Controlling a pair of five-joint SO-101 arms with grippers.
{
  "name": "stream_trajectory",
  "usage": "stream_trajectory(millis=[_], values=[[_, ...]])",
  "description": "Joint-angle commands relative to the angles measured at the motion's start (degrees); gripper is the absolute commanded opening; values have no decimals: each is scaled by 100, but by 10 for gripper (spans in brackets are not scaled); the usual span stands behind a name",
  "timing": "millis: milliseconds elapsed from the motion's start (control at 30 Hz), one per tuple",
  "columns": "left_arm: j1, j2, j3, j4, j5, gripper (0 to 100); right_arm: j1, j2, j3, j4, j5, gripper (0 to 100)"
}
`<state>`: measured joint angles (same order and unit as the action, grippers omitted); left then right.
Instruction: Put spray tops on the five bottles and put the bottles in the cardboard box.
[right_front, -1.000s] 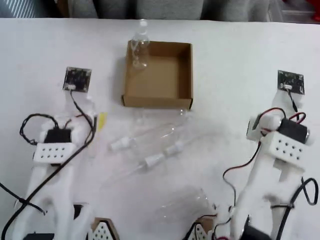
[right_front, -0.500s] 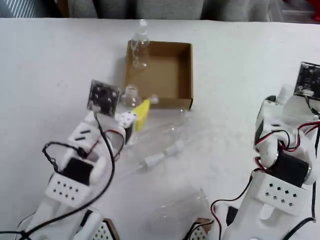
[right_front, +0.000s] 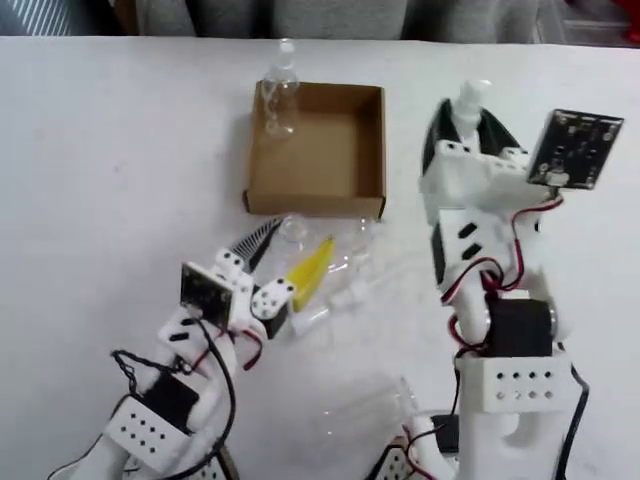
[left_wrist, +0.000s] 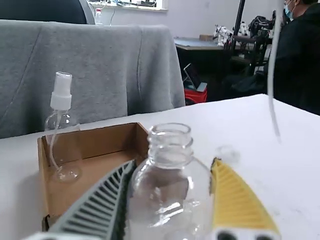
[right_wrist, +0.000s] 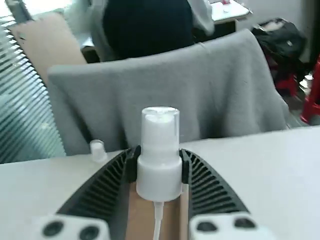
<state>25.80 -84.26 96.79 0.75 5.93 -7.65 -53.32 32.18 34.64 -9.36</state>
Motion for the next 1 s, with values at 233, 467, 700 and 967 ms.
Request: stream_trajectory(millis=[233, 467, 700, 967], values=[[101, -1244, 53, 1073, 0, 128, -1921, -66, -1073, -620, -44, 24], [101, -1297, 53, 1160, 0, 128, -2281, 409, -1090, -1253, -44, 20], [92, -1297, 53, 1213, 0, 128, -2519, 462, -1055, -1226, -79, 20], [66, -1297, 53, 1213, 0, 128, -2923, 4, -993, -629, -88, 20]])
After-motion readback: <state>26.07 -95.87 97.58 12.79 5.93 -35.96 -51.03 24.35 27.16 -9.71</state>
